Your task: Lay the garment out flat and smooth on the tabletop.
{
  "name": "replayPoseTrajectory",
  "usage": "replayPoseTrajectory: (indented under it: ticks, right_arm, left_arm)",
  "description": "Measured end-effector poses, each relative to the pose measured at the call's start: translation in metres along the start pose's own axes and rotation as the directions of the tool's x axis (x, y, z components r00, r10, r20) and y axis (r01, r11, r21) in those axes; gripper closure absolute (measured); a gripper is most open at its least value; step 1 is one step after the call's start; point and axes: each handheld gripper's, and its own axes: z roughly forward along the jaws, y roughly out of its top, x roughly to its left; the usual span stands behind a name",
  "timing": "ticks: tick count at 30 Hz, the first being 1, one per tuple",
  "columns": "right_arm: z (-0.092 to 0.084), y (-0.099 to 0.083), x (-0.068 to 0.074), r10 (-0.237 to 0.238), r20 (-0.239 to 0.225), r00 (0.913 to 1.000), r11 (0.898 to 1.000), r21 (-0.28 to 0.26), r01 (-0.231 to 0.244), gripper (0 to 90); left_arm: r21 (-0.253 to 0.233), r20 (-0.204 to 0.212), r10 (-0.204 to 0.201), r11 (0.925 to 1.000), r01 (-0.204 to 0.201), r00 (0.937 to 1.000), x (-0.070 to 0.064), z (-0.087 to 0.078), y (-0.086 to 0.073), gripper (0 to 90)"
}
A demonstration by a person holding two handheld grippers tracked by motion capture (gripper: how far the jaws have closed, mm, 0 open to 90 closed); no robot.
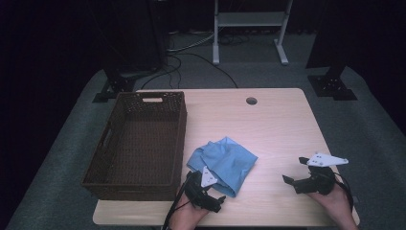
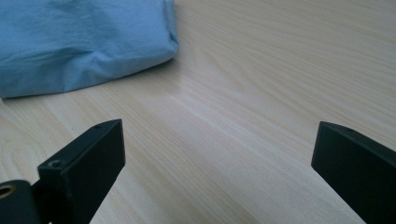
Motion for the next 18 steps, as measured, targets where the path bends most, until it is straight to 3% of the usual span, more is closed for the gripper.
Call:
replayPoseTrajectory:
  ticks: [18]
  right_arm:
    - [0.008, 0.015, 0.006, -0.014, -0.037, 0.9992, 1.000, -0.014, 0.013, 1.7]
  left_arm:
    - [0.001, 0.003, 0.004, 1.0000, -0.004, 1.0000, 0.001, 0.000, 0.000, 0.0]
